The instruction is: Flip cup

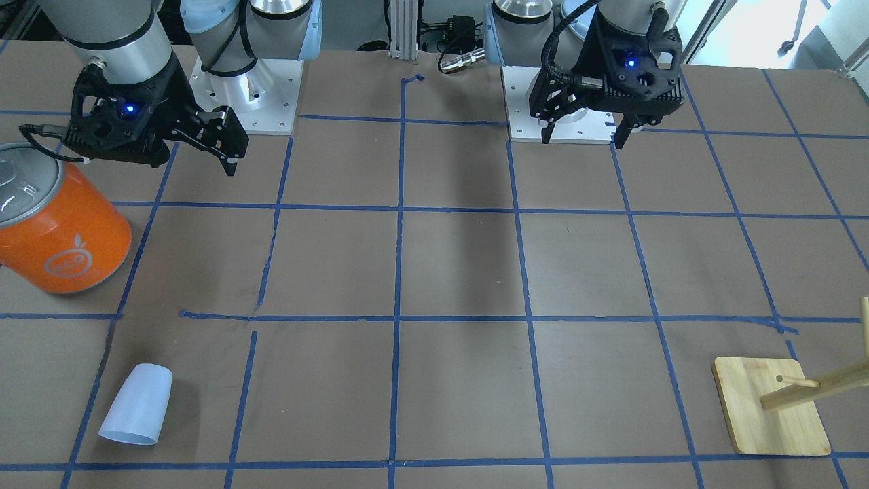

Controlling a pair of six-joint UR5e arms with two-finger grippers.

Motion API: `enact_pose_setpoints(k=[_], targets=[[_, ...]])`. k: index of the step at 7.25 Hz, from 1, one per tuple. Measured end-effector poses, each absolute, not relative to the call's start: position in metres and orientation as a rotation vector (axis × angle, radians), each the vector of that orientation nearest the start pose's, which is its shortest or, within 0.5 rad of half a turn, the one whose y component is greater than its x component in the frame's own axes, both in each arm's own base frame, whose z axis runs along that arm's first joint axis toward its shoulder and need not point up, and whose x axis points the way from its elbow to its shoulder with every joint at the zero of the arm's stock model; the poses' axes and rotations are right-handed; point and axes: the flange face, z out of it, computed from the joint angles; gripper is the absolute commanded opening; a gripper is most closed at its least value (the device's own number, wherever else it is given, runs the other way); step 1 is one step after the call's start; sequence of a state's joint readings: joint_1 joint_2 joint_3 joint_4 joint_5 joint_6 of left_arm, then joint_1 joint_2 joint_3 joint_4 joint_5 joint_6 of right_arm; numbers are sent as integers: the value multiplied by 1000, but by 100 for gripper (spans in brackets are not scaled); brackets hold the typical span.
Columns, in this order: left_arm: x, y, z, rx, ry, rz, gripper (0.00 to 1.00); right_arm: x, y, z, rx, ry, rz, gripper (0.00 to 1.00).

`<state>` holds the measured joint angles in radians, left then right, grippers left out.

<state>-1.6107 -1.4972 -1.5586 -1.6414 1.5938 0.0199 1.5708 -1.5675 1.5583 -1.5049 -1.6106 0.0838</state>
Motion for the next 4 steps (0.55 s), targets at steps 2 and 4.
enact_pose_setpoints(k=[2, 4], targets=[[-149, -455, 522, 93, 3117, -24, 100, 129, -488, 486, 141, 3182, 87, 100], [-149, -455, 522, 93, 3117, -24, 100, 130, -488, 485, 143, 3177, 90, 100]])
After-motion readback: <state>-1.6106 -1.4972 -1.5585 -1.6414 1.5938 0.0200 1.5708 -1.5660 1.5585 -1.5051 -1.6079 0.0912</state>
